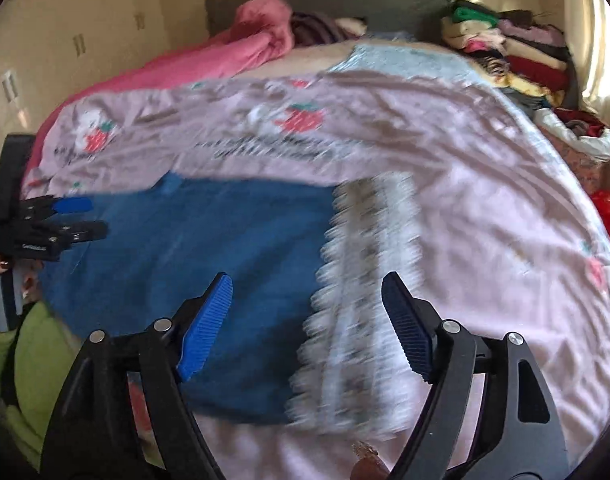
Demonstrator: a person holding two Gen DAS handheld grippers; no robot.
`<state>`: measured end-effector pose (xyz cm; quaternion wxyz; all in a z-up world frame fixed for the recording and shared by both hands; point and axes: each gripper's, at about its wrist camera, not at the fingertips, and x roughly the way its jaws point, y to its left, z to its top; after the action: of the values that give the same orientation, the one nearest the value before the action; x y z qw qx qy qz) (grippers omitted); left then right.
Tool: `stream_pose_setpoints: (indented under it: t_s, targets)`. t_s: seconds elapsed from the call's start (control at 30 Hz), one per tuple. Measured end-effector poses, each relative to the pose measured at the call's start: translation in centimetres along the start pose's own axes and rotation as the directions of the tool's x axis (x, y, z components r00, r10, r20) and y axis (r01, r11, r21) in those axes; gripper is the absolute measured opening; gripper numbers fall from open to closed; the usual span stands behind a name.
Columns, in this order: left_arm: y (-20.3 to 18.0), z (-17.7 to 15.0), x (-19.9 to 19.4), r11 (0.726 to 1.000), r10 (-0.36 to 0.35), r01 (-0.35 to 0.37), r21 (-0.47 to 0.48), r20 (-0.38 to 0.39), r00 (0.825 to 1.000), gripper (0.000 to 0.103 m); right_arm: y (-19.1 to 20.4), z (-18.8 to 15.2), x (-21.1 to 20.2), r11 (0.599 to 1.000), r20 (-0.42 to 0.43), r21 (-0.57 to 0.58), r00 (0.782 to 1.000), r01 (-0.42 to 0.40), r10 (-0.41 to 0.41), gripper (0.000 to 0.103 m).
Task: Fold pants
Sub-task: 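Lift the hem with the right gripper while the left gripper grasps the denim leg, then lay the lace hem down and open both grippers, smoothing the leg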
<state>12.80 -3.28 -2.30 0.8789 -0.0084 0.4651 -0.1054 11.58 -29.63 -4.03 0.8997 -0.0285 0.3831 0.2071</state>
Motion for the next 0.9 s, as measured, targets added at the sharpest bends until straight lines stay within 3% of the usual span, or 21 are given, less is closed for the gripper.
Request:
stream_pose_setpoints:
  t_s: [0.17, 0.23, 0.37, 0.6, 0.73, 0.9]
  targets:
    - [-2.2, -1.7, 1.7, 0.996, 0.038, -0.031, 0.081, -0.083, 0.996, 0.098, 2.6, -0.6, 1.8, 0.998, -0.06, -0.044, 0.998, -0.037, 0.034, 0.072]
    - [-2.3, -2.4, 3.0, 0.993, 0.062, -0.047, 0.107, -0.141, 0.988, 0.098, 2.7, -1.4, 3.0, 0.998, -0.127, -0.063, 0.992, 0.016, -0.023, 0.072]
    - [-1.7, -2.8, 3.0, 0.996, 0.041, -0.03, 0.085, -0.136, 0.99, 0.098, 1.1, -3.2, 3.4, 0.997, -0.188, -0.03, 0.979, 0.074, -0.078, 0.068]
    - [-1.7, -2.9, 3.0, 0.996, 0.04, -0.031, 0.079, -0.122, 0.992, 0.098, 0.5, -3.8, 2.6, 0.998, -0.163, 0.022, 0.985, 0.056, -0.052, 0.071]
    - [-1.7, -2.5, 1.3, 0.997, 0.039, -0.034, 0.068, -0.076, 0.996, 0.099, -0.2, -2.6, 0.6, 0.996, -0.09, 0.087, 0.996, -0.001, 0.008, 0.072]
    - [-2.0, -1.9, -0.4, 0.998, 0.034, -0.032, 0.054, -0.028, 0.999, 0.099, -0.8, -1.7, -1.1, 0.993, -0.034, 0.121, 0.999, -0.01, 0.015, 0.076]
